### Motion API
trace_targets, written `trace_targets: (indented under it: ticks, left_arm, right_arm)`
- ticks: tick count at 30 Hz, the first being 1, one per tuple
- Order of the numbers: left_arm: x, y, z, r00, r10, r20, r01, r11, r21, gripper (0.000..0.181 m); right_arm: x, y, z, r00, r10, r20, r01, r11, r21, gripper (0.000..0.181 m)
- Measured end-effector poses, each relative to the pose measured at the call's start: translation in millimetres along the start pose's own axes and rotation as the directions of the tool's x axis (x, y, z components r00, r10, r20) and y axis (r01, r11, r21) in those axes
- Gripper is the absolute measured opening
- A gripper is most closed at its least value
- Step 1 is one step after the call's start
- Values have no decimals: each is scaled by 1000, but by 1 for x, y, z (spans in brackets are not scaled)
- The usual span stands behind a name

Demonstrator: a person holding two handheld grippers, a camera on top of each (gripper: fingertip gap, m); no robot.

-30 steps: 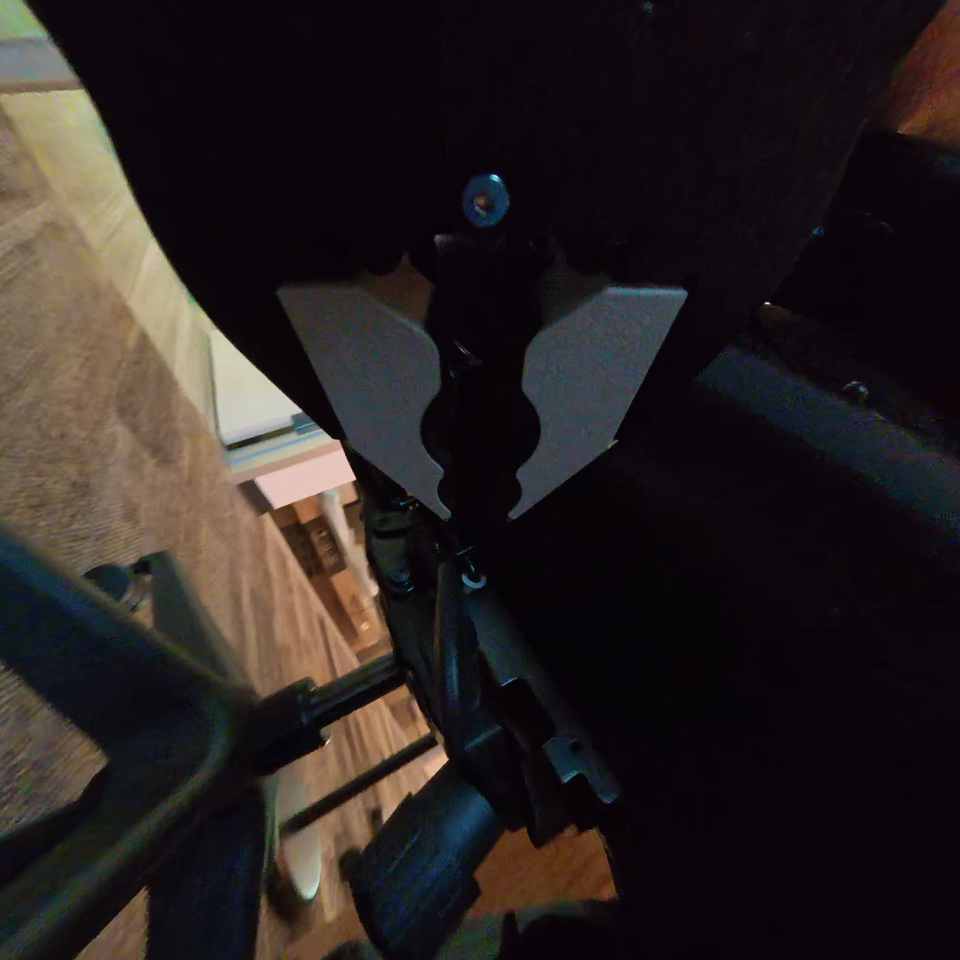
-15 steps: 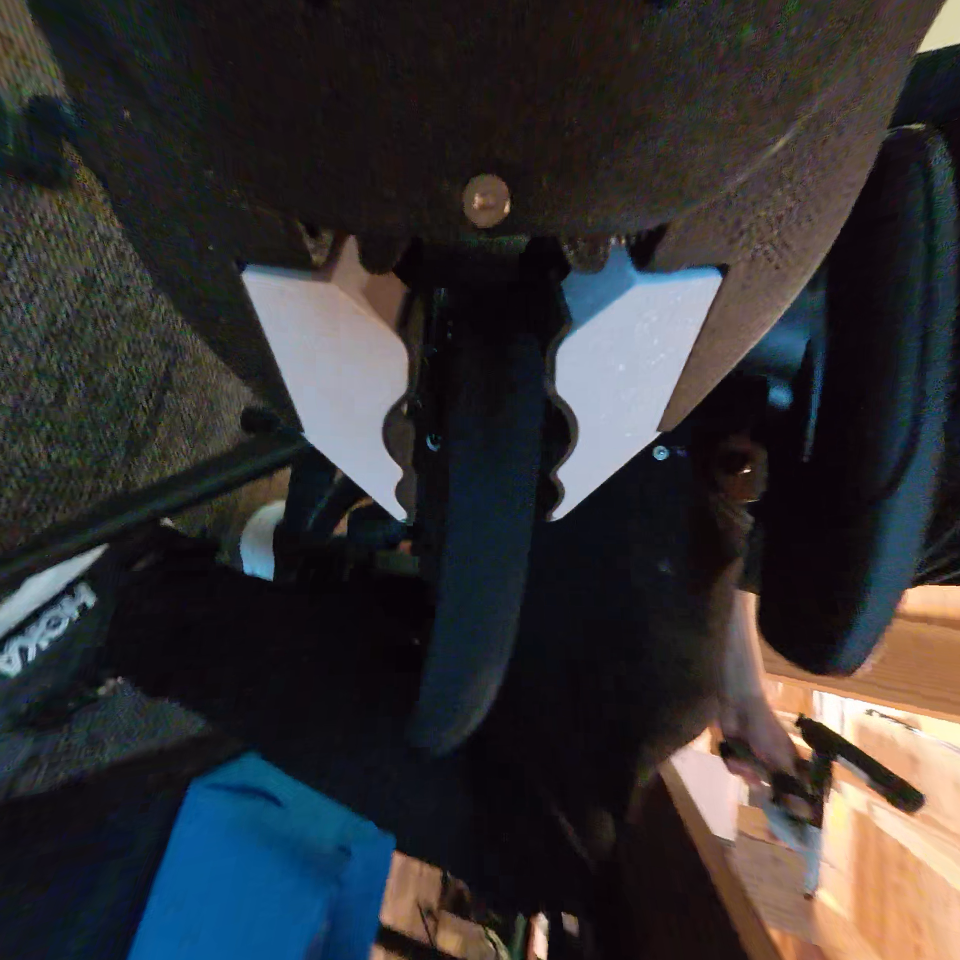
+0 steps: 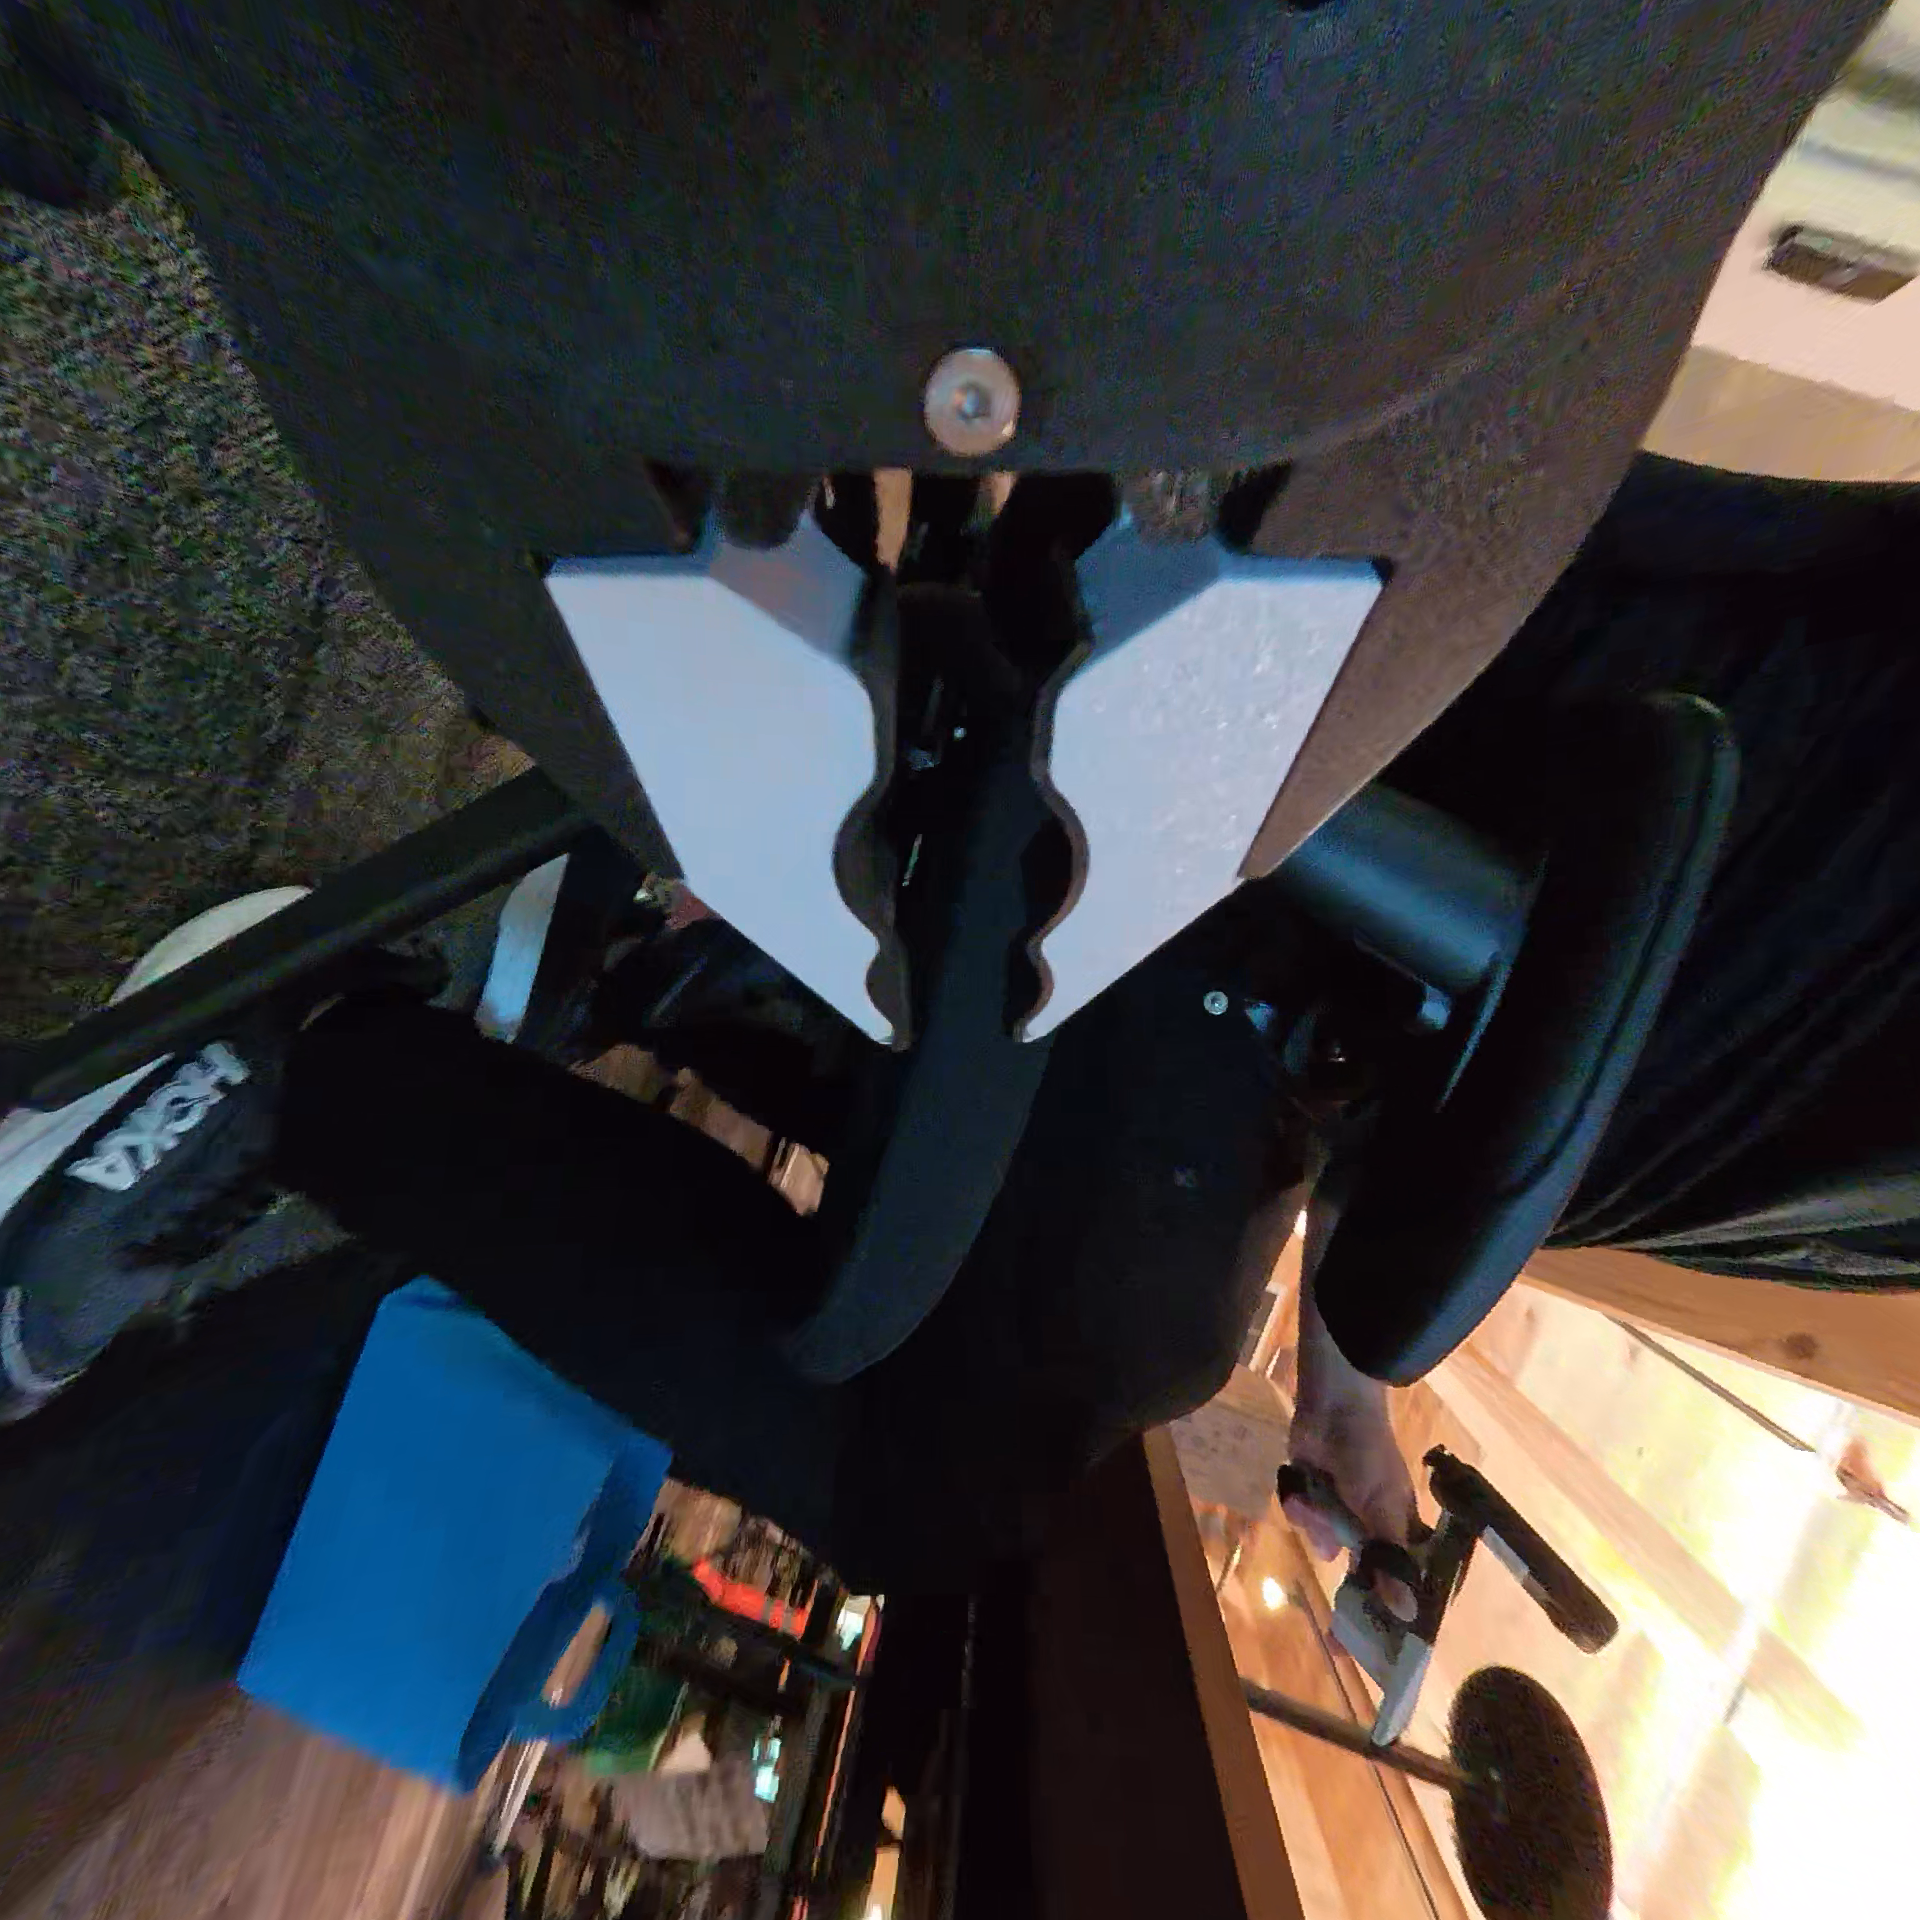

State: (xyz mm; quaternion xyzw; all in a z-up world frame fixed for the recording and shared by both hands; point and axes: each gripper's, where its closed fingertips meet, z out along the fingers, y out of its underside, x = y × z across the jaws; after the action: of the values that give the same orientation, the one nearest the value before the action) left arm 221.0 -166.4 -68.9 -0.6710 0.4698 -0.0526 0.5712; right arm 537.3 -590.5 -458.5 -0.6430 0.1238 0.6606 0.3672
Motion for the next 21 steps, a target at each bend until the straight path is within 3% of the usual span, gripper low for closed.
trace_targets:
  ticks: [3, 8, 12, 16, 21]
  left_arm:
    - [6, -5, 20, 1000, -8, 11, 8, 999, -32, 74]
    - [-5, 15, 43, 988, -141, 61, 147, 983, -112, 74]
    - [-20, 21, 44, 975, -180, 132, 198, 969, -147, 75]
    - [-40, 12, 42, 963, -193, 187, 223, 962, -157, 76]
    - [-52, -3, 45, 960, -186, 209, 222, 961, -163, 77]
  right_arm:
    - [7, 10, -29, 999, -37, -4, 37, 995, 91, 0]
    - [18, 26, -78, 988, -87, -128, 114, 968, 224, 0]
    - [24, 38, -105, 969, -120, -214, 174, 950, 258, 0]
    - [21, 40, -118, 958, -147, -244, 221, 926, 307, 0]
    - [16, 40, -114, 946, -189, -264, 268, 914, 306, 0]
